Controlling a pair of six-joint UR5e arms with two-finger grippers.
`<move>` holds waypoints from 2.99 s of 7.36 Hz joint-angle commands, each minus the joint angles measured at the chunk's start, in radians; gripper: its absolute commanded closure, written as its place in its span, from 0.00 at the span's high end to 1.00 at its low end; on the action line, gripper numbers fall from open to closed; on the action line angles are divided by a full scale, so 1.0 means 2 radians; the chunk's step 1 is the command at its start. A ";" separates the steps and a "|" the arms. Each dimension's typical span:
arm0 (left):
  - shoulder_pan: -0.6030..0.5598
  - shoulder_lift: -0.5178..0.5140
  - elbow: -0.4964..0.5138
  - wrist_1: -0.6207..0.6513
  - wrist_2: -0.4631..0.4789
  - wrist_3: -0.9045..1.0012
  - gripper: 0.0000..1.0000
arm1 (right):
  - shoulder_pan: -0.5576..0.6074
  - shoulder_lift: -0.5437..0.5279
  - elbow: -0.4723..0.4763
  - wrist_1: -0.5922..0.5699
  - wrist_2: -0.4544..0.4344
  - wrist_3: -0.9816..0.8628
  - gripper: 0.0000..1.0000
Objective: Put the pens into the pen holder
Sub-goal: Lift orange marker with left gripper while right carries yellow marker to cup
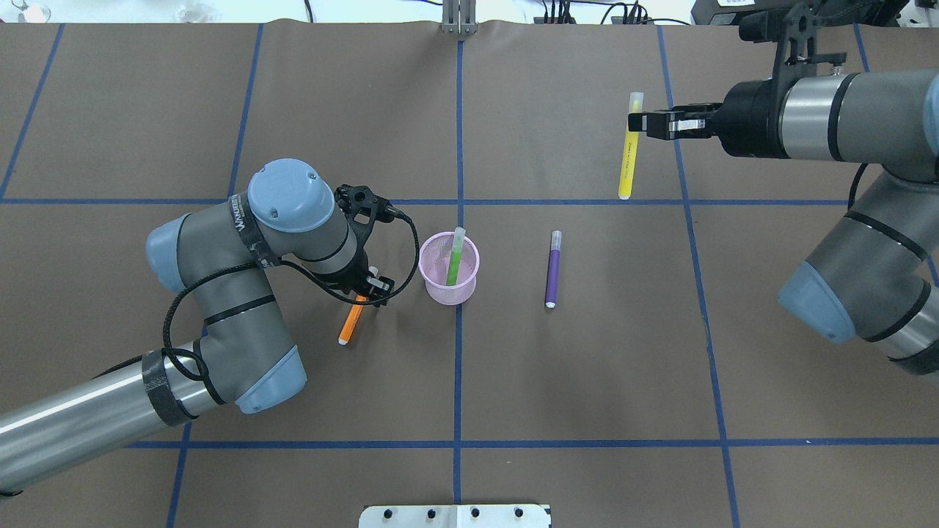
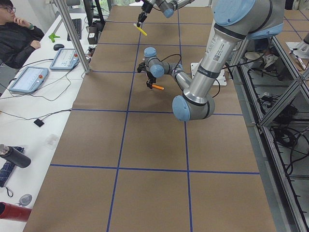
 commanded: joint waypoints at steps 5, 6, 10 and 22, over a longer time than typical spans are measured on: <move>0.003 -0.003 0.009 0.000 0.000 0.000 0.47 | 0.000 -0.001 0.001 0.000 0.000 -0.001 0.00; 0.003 -0.003 0.009 0.000 0.001 0.000 0.46 | 0.000 -0.001 0.001 0.000 0.000 -0.001 0.00; 0.001 -0.002 0.005 0.004 0.001 -0.005 0.00 | 0.000 0.000 -0.001 0.000 0.000 -0.001 0.00; -0.147 0.017 -0.040 -0.001 -0.100 0.044 0.00 | -0.216 0.131 -0.061 -0.015 -0.333 0.015 0.00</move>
